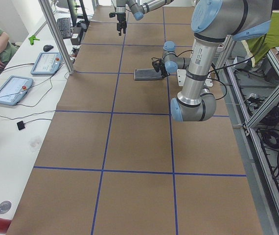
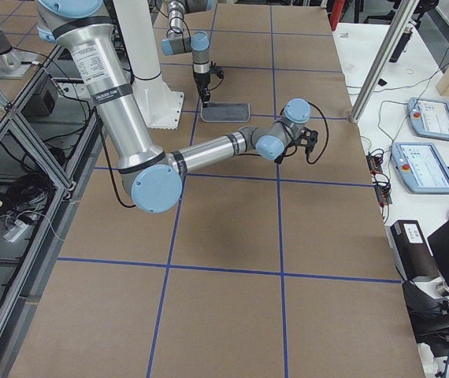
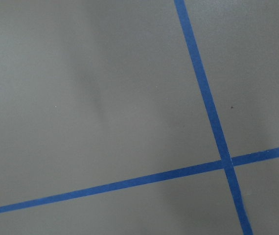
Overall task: Fold towel twice with both arms
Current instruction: 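Lower the left gripper to the grey strip's near end while the right gripper withdraws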
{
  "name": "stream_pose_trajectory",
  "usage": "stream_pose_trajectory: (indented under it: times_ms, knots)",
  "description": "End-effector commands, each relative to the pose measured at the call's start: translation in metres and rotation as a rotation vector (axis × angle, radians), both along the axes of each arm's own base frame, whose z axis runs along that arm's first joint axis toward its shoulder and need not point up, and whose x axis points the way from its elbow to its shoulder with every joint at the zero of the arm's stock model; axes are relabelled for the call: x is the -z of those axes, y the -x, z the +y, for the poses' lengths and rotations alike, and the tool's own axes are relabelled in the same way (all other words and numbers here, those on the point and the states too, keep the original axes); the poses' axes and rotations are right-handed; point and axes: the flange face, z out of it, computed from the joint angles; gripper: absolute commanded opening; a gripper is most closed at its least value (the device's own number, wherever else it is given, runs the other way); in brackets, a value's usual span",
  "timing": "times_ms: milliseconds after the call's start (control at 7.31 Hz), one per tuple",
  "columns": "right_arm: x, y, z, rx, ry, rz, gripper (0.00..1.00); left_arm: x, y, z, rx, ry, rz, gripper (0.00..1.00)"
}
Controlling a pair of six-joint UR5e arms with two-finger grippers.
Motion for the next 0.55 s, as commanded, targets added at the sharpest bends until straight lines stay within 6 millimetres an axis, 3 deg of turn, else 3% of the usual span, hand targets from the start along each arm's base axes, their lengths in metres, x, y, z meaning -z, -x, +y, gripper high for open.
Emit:
stream_pose_trajectory:
  times_ms: [0, 411]
  knots:
    - [-0.005, 0.000, 0.001, 0.000, 0.004, 0.005, 1.00, 0.024, 0.013, -0.001, 0.007, -0.005, 0.051, 0.00]
    - [-0.011, -0.001, 0.002, -0.003, 0.009, 0.010, 1.00, 0.050, 0.037, -0.057, 0.099, -0.015, 0.091, 0.00]
